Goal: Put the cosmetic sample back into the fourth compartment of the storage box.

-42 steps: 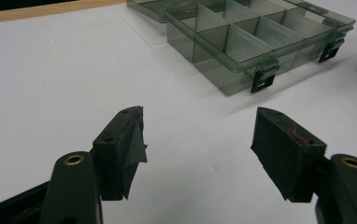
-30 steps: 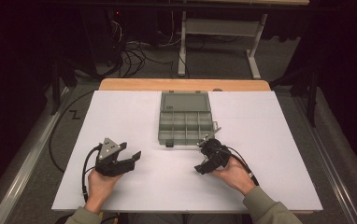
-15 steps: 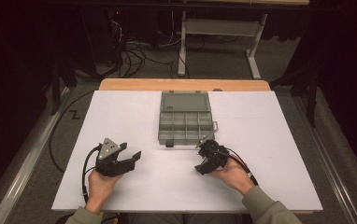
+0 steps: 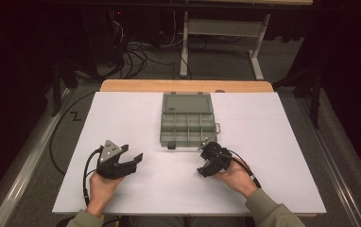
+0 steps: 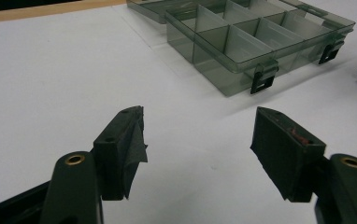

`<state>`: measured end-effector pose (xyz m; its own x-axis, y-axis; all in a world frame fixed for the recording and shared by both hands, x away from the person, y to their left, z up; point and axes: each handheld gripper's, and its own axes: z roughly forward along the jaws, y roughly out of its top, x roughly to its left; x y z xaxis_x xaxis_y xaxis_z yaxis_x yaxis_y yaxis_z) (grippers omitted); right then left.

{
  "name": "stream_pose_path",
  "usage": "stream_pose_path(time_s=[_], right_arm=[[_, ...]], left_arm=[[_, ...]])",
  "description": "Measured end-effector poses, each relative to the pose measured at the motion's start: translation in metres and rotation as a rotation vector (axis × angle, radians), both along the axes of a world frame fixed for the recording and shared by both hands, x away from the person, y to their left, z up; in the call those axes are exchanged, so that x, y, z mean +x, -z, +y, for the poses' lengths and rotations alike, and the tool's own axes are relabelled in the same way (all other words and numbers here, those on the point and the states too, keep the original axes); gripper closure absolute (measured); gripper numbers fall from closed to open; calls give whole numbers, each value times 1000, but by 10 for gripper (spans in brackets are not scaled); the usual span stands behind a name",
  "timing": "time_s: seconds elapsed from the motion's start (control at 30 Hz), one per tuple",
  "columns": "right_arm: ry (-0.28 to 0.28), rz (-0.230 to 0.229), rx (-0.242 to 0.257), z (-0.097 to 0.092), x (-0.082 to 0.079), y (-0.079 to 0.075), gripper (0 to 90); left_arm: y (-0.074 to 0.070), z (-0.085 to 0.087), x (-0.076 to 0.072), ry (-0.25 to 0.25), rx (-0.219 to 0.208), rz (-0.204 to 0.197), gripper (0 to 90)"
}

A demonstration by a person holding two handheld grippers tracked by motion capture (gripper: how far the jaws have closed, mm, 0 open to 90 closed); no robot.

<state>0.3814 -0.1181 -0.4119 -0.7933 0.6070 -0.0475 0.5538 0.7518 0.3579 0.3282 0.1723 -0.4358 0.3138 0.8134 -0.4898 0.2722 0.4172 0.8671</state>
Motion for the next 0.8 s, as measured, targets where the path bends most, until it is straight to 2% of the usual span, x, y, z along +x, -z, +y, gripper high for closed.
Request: stream_pose_path(time_s=[0.1, 0.3, 0.53, 0.8], right_arm=[[2, 7, 9, -1, 0, -1, 407], [7, -9, 46, -7, 0, -8, 407], [24, 7, 101, -14, 3, -15, 407], [32, -12, 118, -21, 4, -30, 407]], left_arm=[[0, 0, 0, -1, -1, -1, 345], [0, 0, 0, -1, -1, -3, 345], [0, 1, 0, -6, 0, -5, 345], [1, 1, 0, -5, 5, -10, 345]])
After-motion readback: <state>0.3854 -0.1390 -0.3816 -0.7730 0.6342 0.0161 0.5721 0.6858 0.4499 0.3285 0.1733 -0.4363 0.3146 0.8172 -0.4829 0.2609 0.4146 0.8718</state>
